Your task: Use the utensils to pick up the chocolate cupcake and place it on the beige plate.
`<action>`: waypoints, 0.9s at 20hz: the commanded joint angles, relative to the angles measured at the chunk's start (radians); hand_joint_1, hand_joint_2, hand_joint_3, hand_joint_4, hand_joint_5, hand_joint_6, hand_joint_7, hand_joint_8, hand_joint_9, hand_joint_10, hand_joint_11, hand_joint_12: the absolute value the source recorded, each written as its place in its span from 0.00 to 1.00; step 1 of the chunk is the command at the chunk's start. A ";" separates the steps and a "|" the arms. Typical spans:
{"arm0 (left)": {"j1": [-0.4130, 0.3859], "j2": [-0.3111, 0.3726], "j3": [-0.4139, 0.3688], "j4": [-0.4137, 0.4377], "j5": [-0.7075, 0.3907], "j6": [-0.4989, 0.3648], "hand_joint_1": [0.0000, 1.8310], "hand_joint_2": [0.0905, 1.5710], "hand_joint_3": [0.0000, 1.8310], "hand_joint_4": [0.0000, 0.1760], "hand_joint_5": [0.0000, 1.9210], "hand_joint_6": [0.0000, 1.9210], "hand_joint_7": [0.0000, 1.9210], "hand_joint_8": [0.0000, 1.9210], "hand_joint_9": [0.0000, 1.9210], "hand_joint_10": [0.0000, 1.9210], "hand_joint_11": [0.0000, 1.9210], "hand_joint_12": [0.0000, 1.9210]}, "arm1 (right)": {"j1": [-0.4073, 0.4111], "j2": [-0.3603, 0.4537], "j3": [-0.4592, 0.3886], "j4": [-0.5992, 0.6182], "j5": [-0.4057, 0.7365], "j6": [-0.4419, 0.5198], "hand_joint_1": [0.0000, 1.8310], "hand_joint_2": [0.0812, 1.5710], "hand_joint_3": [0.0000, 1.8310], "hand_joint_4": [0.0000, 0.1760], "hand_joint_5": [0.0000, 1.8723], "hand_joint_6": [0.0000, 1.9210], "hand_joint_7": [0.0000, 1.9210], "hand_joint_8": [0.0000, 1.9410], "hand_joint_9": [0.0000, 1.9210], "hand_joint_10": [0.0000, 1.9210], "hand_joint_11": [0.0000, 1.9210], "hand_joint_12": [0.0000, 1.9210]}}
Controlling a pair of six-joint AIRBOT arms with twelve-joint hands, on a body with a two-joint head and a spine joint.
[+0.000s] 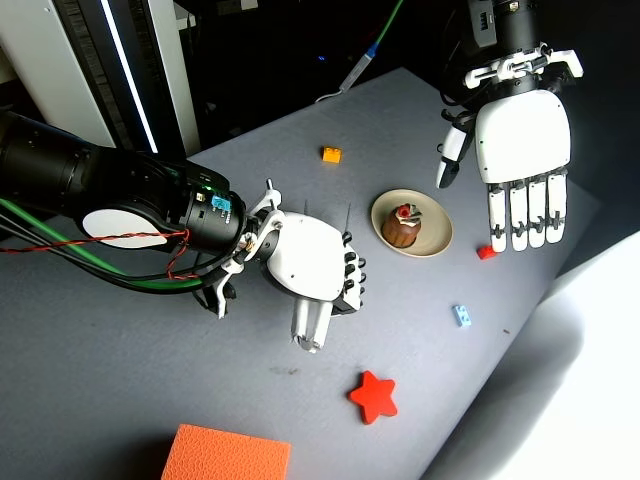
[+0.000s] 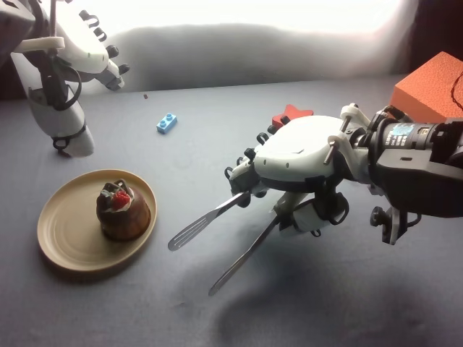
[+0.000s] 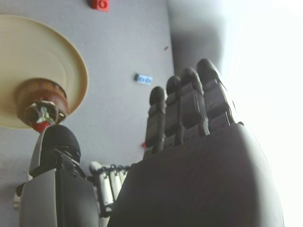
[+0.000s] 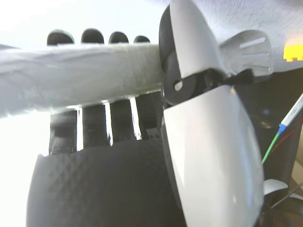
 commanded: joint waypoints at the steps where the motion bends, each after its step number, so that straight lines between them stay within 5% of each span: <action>1: -0.008 0.012 -0.003 0.043 -0.058 0.006 0.24 0.65 0.00 0.00 0.09 0.00 0.09 0.00 0.08 0.00 0.00 0.19 | 0.003 0.002 -0.003 0.000 0.112 -0.002 0.59 0.73 0.00 0.00 0.27 0.32 0.24 0.45 0.23 0.64 0.21 0.85; 4: -0.007 0.013 -0.002 0.043 -0.058 0.006 0.24 0.65 0.00 0.00 0.09 0.00 0.09 0.00 0.08 0.00 0.00 0.20 | 0.000 0.000 -0.003 0.000 0.112 -0.005 0.52 0.74 0.00 0.00 0.29 0.07 0.29 0.10 0.23 0.29 0.06 0.75; 7: -0.007 0.013 -0.003 0.044 -0.058 0.006 0.23 0.65 0.00 0.00 0.09 0.00 0.09 0.00 0.09 0.00 0.00 0.21 | -0.003 0.000 -0.003 0.000 0.111 -0.007 0.47 0.70 0.00 0.00 0.18 0.00 0.20 0.00 0.18 0.04 0.00 0.56; 11: -0.007 0.013 -0.001 0.044 -0.058 0.007 0.23 0.65 0.00 0.00 0.08 0.00 0.08 0.00 0.08 0.00 0.00 0.19 | 0.003 0.014 -0.016 0.000 0.072 -0.007 0.44 0.64 0.00 0.00 0.09 0.00 0.10 0.00 0.08 0.00 0.00 0.39; 18: -0.006 0.015 -0.008 0.043 -0.058 0.007 0.23 0.65 0.00 0.00 0.09 0.00 0.08 0.00 0.08 0.00 0.00 0.18 | 0.099 0.196 -0.190 0.000 0.031 0.005 0.34 0.60 0.00 0.00 0.03 0.00 0.04 0.00 0.03 0.00 0.00 0.31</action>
